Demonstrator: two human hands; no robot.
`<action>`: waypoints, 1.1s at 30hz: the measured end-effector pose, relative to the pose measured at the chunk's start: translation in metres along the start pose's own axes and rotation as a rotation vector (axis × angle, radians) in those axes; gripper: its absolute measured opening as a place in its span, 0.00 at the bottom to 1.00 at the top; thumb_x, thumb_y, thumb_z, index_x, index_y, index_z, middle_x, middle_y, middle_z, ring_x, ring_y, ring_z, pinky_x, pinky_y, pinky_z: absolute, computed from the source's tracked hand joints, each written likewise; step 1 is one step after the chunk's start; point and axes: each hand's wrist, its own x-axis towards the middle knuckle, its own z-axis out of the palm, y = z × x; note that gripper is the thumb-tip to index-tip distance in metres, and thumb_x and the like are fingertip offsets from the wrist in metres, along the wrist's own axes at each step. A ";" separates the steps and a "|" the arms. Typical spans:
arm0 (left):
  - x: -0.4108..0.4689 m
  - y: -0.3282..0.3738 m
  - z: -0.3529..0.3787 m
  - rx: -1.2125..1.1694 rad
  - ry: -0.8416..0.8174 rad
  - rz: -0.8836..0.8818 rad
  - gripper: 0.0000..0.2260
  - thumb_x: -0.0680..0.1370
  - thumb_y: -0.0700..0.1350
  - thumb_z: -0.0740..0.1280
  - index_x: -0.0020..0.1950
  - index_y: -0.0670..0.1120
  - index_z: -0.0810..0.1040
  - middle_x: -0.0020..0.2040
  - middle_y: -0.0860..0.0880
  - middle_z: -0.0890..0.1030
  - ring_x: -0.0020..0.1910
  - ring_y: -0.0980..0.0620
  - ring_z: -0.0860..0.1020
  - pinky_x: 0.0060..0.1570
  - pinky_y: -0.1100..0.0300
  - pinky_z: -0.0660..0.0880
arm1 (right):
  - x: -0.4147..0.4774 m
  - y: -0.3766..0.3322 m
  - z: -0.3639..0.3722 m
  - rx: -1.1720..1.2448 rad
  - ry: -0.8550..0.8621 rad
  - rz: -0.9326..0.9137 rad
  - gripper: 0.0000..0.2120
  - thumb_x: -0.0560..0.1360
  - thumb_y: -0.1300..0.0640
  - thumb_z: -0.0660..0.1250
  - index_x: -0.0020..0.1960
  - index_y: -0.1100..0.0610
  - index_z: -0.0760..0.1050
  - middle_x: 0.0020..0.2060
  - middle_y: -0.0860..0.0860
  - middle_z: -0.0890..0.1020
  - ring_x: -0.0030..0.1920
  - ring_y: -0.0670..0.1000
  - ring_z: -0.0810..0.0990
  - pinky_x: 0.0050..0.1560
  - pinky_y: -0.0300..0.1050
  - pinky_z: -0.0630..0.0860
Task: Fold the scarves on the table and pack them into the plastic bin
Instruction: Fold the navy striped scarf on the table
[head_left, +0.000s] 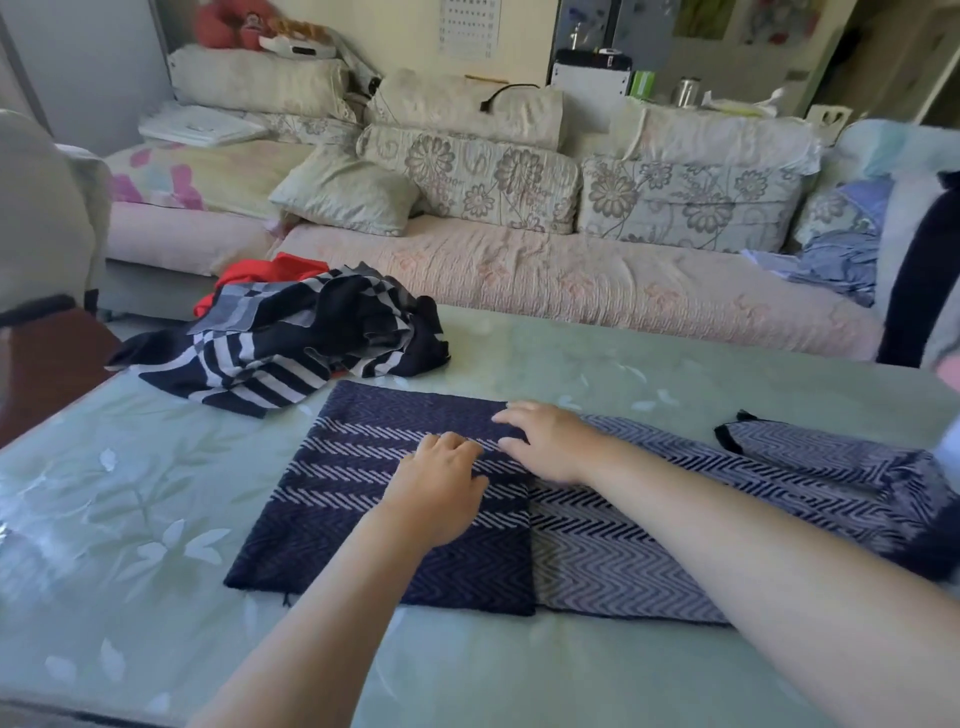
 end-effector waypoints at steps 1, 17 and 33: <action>0.001 0.010 0.008 -0.010 -0.015 0.026 0.21 0.83 0.54 0.56 0.74 0.49 0.65 0.73 0.50 0.66 0.71 0.46 0.62 0.69 0.48 0.64 | -0.016 0.014 0.000 0.000 0.005 0.019 0.24 0.82 0.45 0.59 0.76 0.49 0.66 0.78 0.52 0.63 0.77 0.52 0.60 0.76 0.48 0.57; 0.021 0.088 0.030 0.230 -0.007 0.017 0.26 0.79 0.64 0.55 0.75 0.55 0.63 0.76 0.49 0.61 0.74 0.47 0.58 0.70 0.48 0.59 | -0.145 0.109 -0.020 0.097 0.012 0.055 0.24 0.83 0.44 0.57 0.78 0.46 0.62 0.79 0.47 0.59 0.78 0.50 0.57 0.76 0.49 0.54; 0.061 0.267 0.079 -0.105 -0.072 0.378 0.16 0.80 0.57 0.63 0.65 0.54 0.76 0.64 0.51 0.76 0.65 0.49 0.71 0.62 0.54 0.71 | -0.259 0.287 -0.064 -0.043 0.118 0.412 0.27 0.74 0.68 0.57 0.62 0.43 0.79 0.64 0.47 0.79 0.62 0.52 0.77 0.57 0.44 0.73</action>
